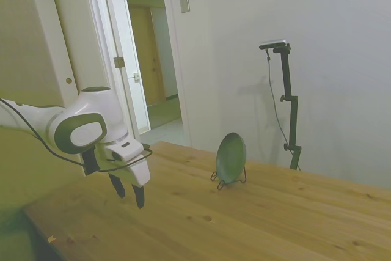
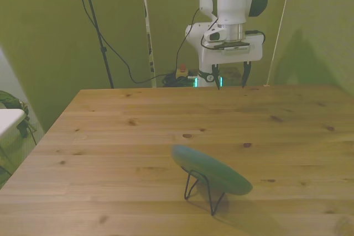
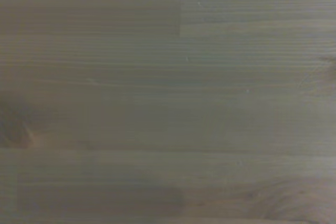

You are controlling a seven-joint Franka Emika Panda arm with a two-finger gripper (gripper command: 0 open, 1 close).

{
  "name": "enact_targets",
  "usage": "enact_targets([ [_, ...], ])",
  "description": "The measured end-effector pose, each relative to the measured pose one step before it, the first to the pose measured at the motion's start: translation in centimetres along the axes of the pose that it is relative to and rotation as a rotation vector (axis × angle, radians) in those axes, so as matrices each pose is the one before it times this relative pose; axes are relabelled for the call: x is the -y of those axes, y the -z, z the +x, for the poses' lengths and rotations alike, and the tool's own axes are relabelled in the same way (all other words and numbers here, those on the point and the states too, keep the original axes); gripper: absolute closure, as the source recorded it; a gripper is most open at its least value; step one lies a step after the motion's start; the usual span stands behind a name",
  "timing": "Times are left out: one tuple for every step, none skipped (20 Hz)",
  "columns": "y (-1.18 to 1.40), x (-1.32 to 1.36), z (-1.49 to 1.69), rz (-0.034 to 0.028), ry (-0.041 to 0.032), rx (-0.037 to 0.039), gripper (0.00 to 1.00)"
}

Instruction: Unload the plate

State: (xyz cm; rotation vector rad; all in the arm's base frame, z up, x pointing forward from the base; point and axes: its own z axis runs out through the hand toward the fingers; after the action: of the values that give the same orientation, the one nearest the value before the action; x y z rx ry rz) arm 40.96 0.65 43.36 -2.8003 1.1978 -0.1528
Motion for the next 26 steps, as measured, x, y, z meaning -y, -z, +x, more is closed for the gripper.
enact_targets([
  [-0.032, -0.026, 0.041, -0.0002, -0.001, 0.00087, 0.0],
  [0.011, -0.156, 0.178, 0.00148, -0.00499, 0.00122, 0.0],
  [0.174, -0.054, 0.218, 0.00358, -0.00412, -0.00231, 0.0],
  [0.749, 0.154, 0.548, 0.0115, -0.00547, -0.01101, 0.0],
  [0.998, 0.195, 0.842, 0.01121, -0.00647, -0.01615, 0.0],
  [1.005, 0.125, 1.148, 0.00816, -0.01055, -0.01493, 0.0],
  [0.958, 0.155, 1.331, 0.00579, -0.01387, -0.0105, 0.0],
  [0.702, 0.209, 1.35, 0.00386, -0.01087, -0.0126, 0.0],
  [0.606, 0.226, 1.502, 0.00358, -0.01077, -0.01684, 0.0],
  [0.378, 0.297, 1.524, 0.00199, -0.01256, -0.01396, 0.0],
  [0.346, 0.379, 1.735, 0.00324, -0.01364, -0.01377, 0.0],
  [0.208, 0.408, 1.664, 0.00237, -0.01308, -0.01192, 0.0],
  [0.161, 0.429, 1.718, 0.00177, -0.01408, -0.01384, 0.0],
  [0.168, 0.477, 1.736, 0.00371, -0.0148, -0.01358, 0.0],
  [0.091, 0.53, 1.602, 0.00335, -0.01395, -0.01361, 0.0],
  [0.0, 0.509, 1.521, 0.002, -0.0162, -0.01348, 0.0],
  [-0.039, 0.53, 1.37, 0.00163, -0.01369, -0.01325, 0.0],
  [-0.139, 0.549, 1.197, -0.00036, -0.01211, -0.01332, 0.0],
  [-0.217, 0.495, 1.036, -0.00195, -0.0089, -0.0118, 0.0],
  [-0.371, 0.458, 0.751, -0.00503, -0.00269, -0.0055, 0.0],
  [-0.386, 0.418, 0.363, -0.00698, 0.00083, 0.00378, 0.0],
  [-0.087, 1.068, -0.079, -0.00969, 0.01242, 0.01174, 0.0],
  [0.122, 0.037, -0.033, -0.00071, 0.00161, 0.00112, 0.0],
  [0.082, 0.095, -0.257, 0.00006, 0.00625, 0.00183, 0.0],
  [0.101, 0.136, -0.396, 0.00078, 0.00765, 0.00094, 0.0],
  [0.149, 0.287, -0.333, 0.00176, 0.00973, -0.00398, 0.0],
])
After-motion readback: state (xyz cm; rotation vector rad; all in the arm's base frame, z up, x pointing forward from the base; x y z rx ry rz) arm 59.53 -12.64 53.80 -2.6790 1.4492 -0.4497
